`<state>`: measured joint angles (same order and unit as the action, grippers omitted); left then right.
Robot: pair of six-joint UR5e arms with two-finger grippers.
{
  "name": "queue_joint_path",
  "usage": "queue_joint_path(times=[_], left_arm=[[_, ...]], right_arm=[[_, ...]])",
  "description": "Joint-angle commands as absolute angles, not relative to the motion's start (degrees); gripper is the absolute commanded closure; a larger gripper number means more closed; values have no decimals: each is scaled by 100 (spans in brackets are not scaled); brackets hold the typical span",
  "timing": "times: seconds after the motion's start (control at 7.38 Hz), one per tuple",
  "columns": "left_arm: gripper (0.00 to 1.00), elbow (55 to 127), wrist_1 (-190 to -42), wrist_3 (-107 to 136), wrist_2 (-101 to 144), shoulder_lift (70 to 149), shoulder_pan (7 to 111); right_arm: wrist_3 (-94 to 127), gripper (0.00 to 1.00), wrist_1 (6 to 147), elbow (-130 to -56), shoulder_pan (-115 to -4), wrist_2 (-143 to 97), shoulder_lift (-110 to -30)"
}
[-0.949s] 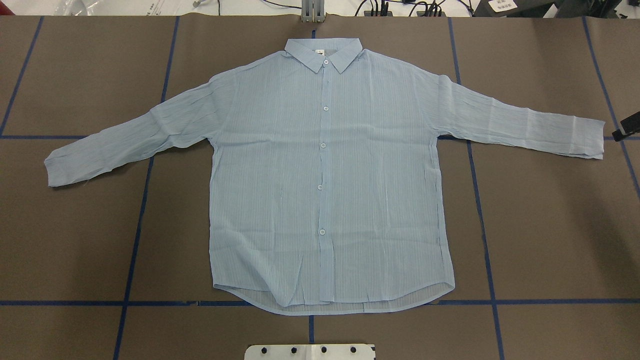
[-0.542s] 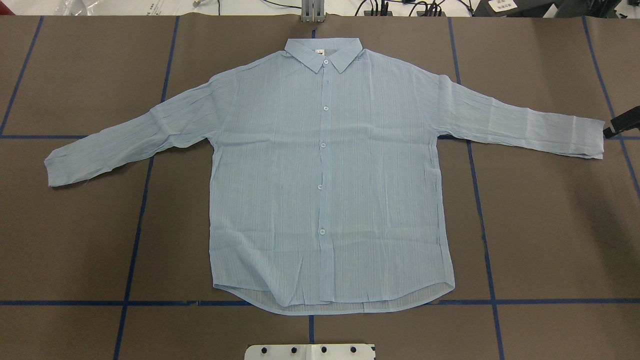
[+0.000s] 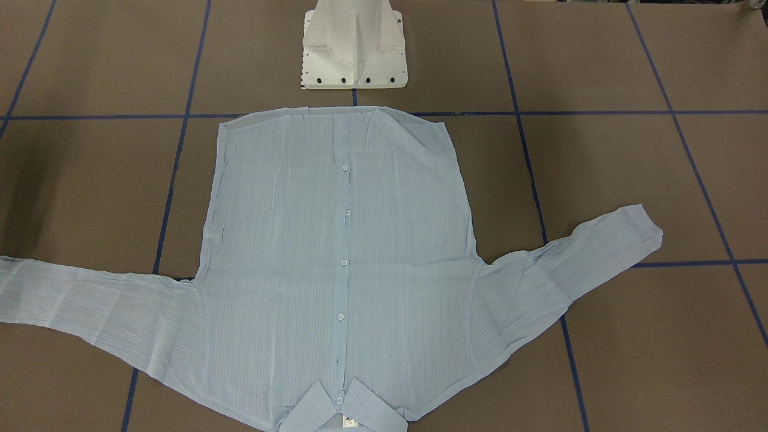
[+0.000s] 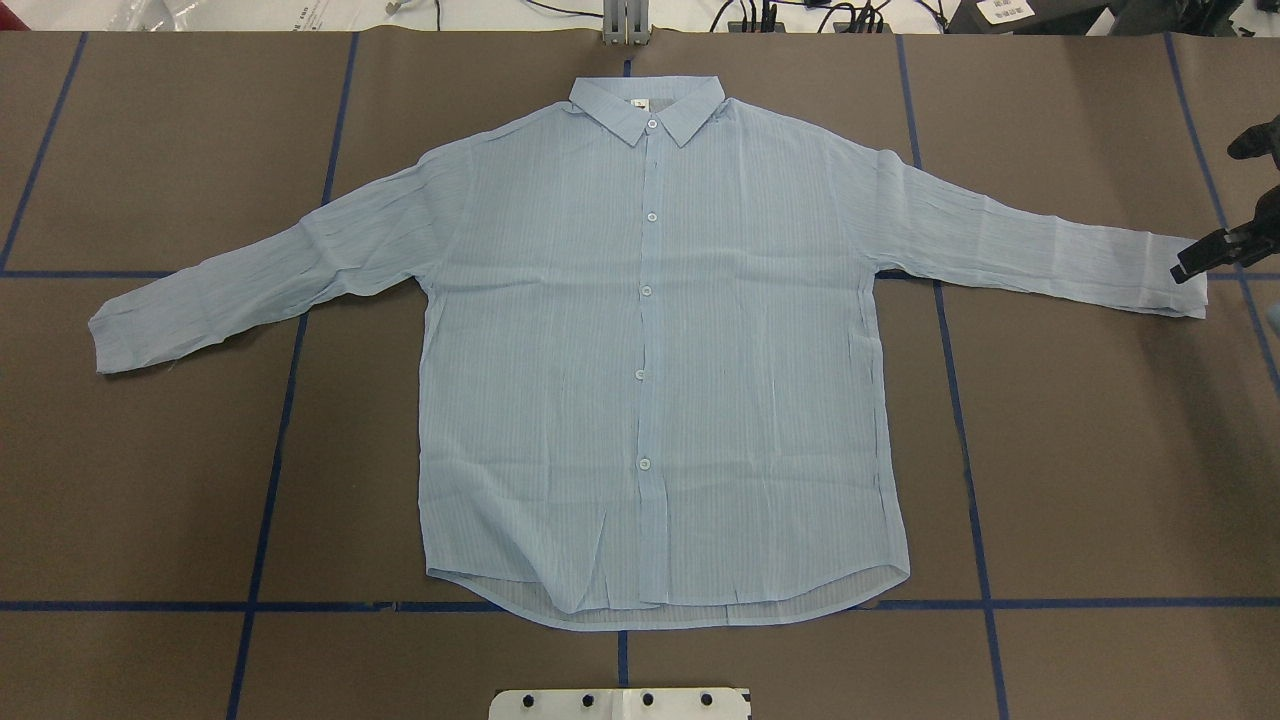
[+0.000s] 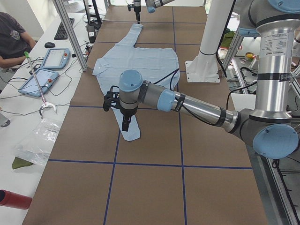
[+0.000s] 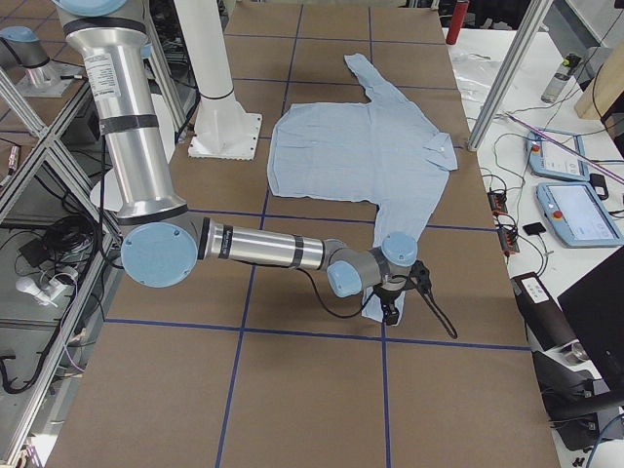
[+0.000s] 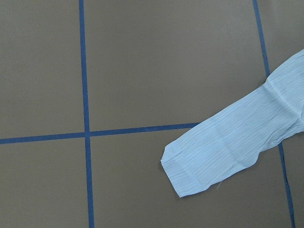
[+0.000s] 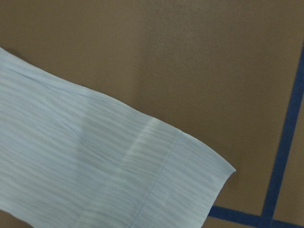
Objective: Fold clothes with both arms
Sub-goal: 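Lower the right gripper and grasp the sleeve cuff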
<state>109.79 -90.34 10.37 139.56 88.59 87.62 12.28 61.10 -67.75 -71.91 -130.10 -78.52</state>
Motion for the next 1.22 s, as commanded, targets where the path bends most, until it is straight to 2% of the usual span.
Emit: queue_joint_path(times=[0.0, 0.14, 0.54, 0.81, 1.08], left_arm=[[0, 10995, -9035, 1037, 13957, 8859, 8780], [0, 10995, -9044, 1037, 13957, 8859, 8772], [0, 11022, -9053, 1055, 13966, 8859, 8780], [0, 11030, -9053, 1055, 13966, 8894, 8789], [0, 11030, -9044, 1063, 13957, 8921, 8789]], right_arm=[[1222, 7, 6100, -6609, -7146, -12999, -7849], [1213, 16, 6126, -6583, -7137, -12999, -7849], [1213, 23, 6126, -6513, -7049, -12999, -7849], [1213, 31, 6135, -6487, -7014, -13008, -7849], [1213, 47, 6135, -6495, -7014, -13051, -7849]])
